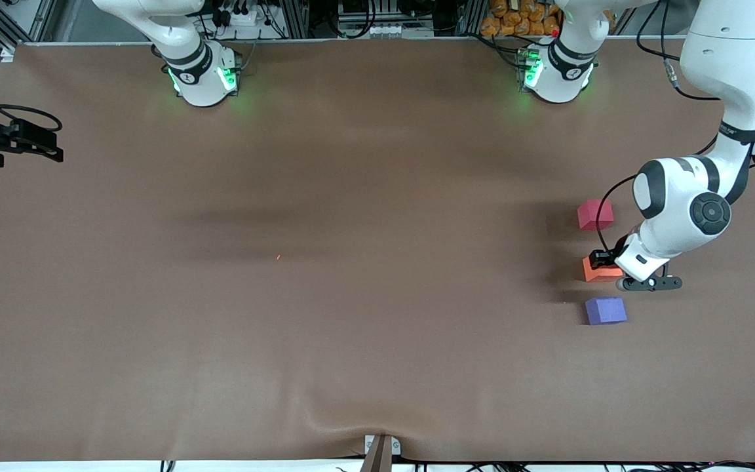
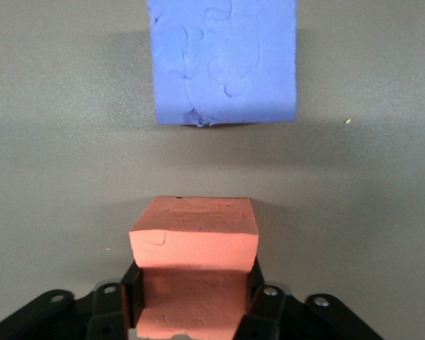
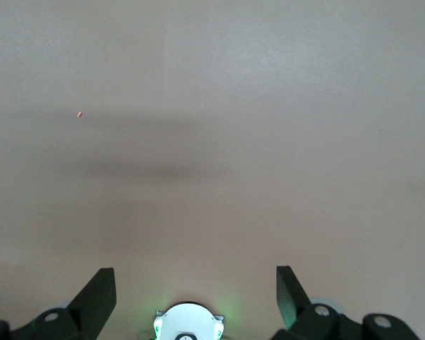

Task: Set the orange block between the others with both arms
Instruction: 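Lower the orange cube between the pink and blue cubes, open left gripper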

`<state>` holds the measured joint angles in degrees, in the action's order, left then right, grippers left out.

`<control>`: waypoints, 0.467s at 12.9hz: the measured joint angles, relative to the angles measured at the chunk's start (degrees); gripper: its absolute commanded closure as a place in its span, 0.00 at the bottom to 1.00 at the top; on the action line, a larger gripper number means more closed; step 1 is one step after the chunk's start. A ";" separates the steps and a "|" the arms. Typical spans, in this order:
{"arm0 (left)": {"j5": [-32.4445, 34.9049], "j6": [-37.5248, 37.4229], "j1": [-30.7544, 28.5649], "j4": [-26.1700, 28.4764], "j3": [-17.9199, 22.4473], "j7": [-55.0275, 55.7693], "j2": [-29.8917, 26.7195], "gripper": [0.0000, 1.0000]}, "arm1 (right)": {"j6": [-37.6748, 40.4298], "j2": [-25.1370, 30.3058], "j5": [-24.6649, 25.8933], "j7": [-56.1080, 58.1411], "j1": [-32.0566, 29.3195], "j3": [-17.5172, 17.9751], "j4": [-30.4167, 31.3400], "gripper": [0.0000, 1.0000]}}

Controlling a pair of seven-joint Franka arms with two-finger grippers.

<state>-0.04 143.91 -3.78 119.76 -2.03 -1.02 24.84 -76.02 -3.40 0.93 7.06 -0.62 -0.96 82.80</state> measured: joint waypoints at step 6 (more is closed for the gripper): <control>-0.01 -7.75 0.01 -4.70 -2.04 3.44 -2.40 0.00 | 0.00 0.00 0.00 0.00 0.00 -0.04 0.00 0.00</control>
<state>-0.05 136.16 -3.78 115.06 -4.07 2.42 22.45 -76.02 -3.40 0.93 7.06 -0.62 -1.00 82.80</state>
